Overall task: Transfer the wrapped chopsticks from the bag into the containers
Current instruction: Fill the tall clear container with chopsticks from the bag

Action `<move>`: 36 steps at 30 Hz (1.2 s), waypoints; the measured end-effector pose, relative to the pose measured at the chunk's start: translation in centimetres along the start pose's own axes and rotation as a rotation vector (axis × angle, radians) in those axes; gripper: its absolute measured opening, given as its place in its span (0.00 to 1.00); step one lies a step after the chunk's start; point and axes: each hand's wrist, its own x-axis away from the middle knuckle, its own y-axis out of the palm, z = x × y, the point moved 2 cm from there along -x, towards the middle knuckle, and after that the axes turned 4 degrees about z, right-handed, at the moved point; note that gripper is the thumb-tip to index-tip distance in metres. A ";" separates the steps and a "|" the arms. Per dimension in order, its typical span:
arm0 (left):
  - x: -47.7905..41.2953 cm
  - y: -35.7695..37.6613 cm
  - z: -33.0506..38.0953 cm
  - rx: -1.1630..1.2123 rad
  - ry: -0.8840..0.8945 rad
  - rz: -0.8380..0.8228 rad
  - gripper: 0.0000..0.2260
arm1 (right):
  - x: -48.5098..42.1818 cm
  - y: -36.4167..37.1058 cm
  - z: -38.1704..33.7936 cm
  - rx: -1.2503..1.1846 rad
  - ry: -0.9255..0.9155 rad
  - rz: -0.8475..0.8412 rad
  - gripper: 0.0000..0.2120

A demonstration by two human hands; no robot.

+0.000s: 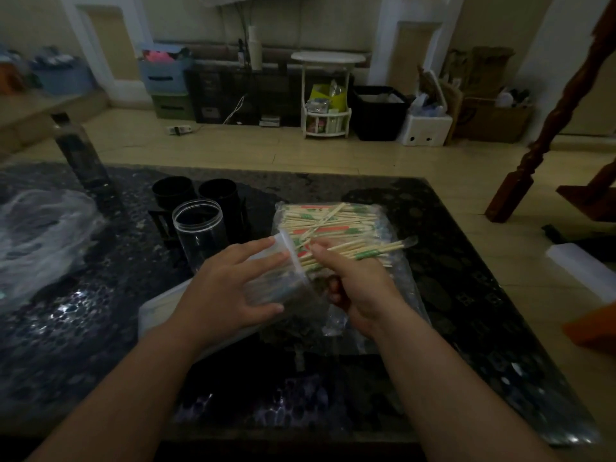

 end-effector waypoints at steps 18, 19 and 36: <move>0.0 0.0 -0.1 0.037 -0.036 -0.001 0.33 | 0.2 -0.1 -0.3 0.229 -0.410 0.115 0.08; 0.0 0.0 -0.1 0.033 -0.035 0.000 0.33 | 0.2 0.2 0.1 0.384 -0.439 0.052 0.10; 0.0 -0.2 -0.2 0.060 -0.061 0.038 0.32 | -1.8 -2.0 0.5 0.480 -0.437 0.138 0.13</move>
